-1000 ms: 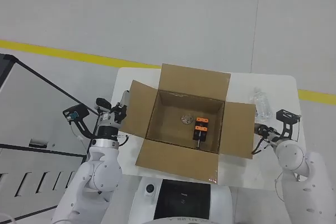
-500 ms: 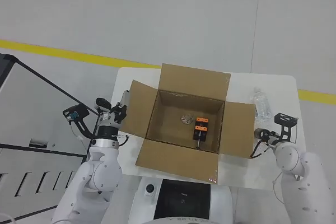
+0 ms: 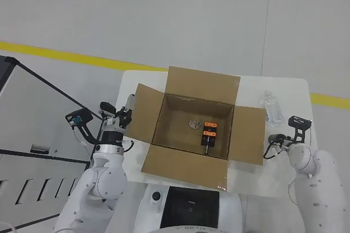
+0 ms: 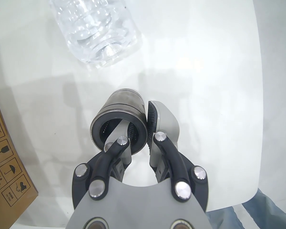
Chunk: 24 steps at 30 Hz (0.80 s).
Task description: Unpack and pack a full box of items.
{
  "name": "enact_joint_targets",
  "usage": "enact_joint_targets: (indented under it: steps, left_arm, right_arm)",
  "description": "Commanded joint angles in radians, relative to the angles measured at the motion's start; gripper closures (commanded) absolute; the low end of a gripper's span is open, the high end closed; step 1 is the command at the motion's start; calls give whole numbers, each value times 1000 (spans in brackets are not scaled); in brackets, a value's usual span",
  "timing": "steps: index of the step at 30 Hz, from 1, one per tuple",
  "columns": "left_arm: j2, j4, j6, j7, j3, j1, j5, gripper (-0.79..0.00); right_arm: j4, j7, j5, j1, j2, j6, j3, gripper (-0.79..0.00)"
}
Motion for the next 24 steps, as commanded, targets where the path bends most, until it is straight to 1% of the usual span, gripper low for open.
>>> enact_joint_targets:
  steps: [1,2,3,8,12,19,21,24]
  left_arm:
    - [0,0,0,0,0,0,0,-785]
    - [0,0,0,0,0,0,0,-785]
    - [0,0,0,0,0,0,0,-785]
    - [0,0,0,0,0,0,0,-785]
    - [0,0,0,0,0,0,0,-785]
    - [0,0,0,0,0,0,0,-785]
    - [0,0,0,0,0,0,0,-785]
    - [0,0,0,0,0,0,0,-785]
  right_arm:
    - [1,-1,3,1,1,-3,5,-86]
    - [-1,-3,5,-1,2,-3,9,-308]
    - [-5,-3,8,-3,2,-5,12,-336]
    - [-28,-5,25,-21,4,-14,21,-372]
    - [-56,-3,34,-40,5,-19,31,-385]
    - [-103,-1,41,-67,9,-24,52,-379]
    - [-130,-1,51,-80,10,-22,60,-376]
    - [-220,-10,75,-118,11,-25,90,-376]
